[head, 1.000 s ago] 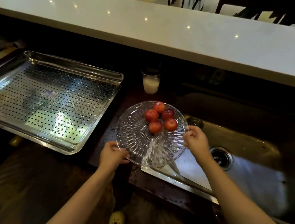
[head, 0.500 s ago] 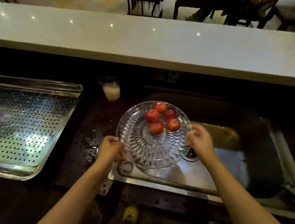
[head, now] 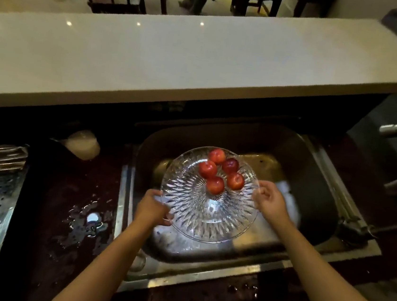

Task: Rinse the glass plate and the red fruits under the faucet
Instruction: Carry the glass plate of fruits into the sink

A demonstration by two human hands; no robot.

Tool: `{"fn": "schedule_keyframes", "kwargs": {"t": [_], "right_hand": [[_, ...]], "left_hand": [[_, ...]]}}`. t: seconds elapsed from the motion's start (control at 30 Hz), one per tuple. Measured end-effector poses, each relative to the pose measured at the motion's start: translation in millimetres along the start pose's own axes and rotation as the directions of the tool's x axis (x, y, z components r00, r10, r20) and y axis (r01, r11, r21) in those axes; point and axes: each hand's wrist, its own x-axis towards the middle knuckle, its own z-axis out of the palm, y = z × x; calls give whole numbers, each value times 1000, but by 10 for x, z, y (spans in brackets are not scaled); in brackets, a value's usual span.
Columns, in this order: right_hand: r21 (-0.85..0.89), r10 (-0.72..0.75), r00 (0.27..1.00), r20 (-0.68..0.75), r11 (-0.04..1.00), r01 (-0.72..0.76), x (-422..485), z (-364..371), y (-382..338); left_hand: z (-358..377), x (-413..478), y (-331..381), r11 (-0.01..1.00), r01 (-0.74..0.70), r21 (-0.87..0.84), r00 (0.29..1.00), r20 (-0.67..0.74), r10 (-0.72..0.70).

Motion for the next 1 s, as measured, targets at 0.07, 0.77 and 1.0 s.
{"fn": "schedule_keyframes", "kwargs": {"t": [0.07, 0.77, 1.0], "right_hand": [[-26, 22, 1000, -22, 999, -22, 35, 12, 141], [-537, 269, 927, 261, 838, -92, 825, 514, 983], [-729, 267, 914, 305, 683, 43, 873, 550, 1128]], "left_hand": [[87, 125, -30, 996, 30, 78, 999, 13, -31], [353, 940, -756, 887, 270, 374, 961, -170, -221], [414, 1031, -867, 810, 245, 532, 965, -216, -150]]}}
